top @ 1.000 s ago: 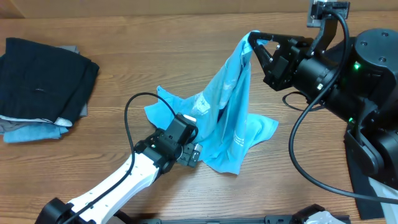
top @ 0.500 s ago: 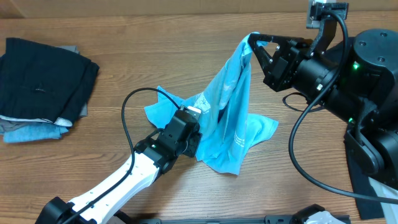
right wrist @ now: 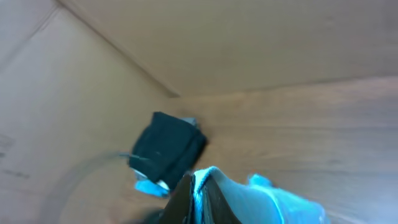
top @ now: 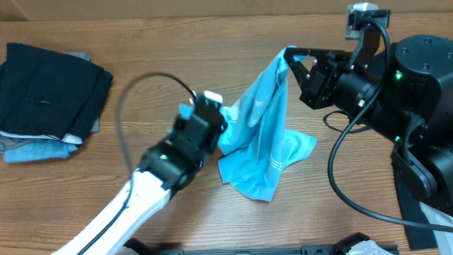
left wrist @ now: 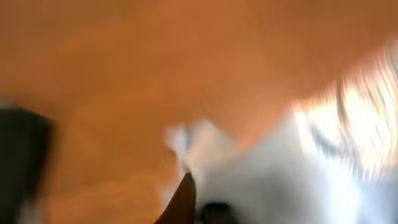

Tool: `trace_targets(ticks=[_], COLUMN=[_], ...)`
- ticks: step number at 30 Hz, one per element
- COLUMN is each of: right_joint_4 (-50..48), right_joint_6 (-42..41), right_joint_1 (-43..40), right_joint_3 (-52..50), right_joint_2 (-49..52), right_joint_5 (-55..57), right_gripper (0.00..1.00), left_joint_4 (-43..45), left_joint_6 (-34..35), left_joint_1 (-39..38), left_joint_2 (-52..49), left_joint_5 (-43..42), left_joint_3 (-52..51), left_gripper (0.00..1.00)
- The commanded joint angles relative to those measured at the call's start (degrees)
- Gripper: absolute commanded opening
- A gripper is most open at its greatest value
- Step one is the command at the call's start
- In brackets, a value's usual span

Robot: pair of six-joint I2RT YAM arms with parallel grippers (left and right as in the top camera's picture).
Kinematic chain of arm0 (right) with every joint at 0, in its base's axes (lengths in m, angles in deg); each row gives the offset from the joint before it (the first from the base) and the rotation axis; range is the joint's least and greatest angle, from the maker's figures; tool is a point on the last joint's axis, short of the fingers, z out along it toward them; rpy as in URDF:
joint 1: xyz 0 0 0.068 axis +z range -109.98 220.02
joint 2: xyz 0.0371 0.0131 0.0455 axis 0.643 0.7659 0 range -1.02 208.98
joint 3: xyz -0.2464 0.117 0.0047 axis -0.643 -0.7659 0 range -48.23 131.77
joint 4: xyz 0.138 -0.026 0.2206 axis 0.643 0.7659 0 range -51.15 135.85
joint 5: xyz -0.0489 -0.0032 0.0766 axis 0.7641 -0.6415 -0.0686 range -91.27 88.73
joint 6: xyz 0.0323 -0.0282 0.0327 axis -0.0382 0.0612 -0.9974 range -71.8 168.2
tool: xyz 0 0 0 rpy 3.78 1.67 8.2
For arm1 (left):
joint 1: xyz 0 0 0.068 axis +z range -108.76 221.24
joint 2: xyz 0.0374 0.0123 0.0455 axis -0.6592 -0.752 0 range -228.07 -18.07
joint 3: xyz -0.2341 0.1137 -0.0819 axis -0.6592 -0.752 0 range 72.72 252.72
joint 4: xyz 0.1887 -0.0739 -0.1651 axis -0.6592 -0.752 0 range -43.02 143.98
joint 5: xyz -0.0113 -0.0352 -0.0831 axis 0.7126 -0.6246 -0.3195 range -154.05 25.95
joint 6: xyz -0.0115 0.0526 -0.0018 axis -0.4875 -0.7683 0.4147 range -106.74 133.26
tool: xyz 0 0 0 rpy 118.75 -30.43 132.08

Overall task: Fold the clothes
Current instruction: 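Stretch the shirt between both grippers and swing it over the table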

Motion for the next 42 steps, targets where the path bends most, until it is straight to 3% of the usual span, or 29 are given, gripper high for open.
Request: trace_targets(ticks=[1, 11, 15, 23, 42], right_joint_4=[2.6, 8.5, 8.4, 13.4, 28.9], right_joint_6=[2.0, 4.9, 6.4, 9.2, 9.3], right_joint_1=[0.2, 0.2, 0.2, 0.2, 0.2], right_joint_3=[1.0, 1.1, 4.0, 18.4, 37.1], right_joint_2=[-0.9, -2.7, -5.0, -5.5, -5.5], right_joint_5=[6.8, 20.7, 21.9, 23.1, 23.1], right_gripper=[0.04, 0.04, 0.04, 0.04, 0.04], left_joint_4=[-1.8, -3.8, -4.8, -13.4, -35.1], left_joint_6=[-4.9, -4.2, -3.1, -1.5, -0.6], left_joint_1=[2.6, 14.9, 17.2, 17.5, 17.5], left_joint_2=[5.1, 10.4, 13.7, 15.6, 15.6], left_joint_5=[12.1, 11.7, 5.6, 0.3, -13.8], left_joint_3=[9.8, 16.0, 19.8, 36.4, 61.1], left_gripper=[0.04, 0.06, 0.07, 0.05, 0.04])
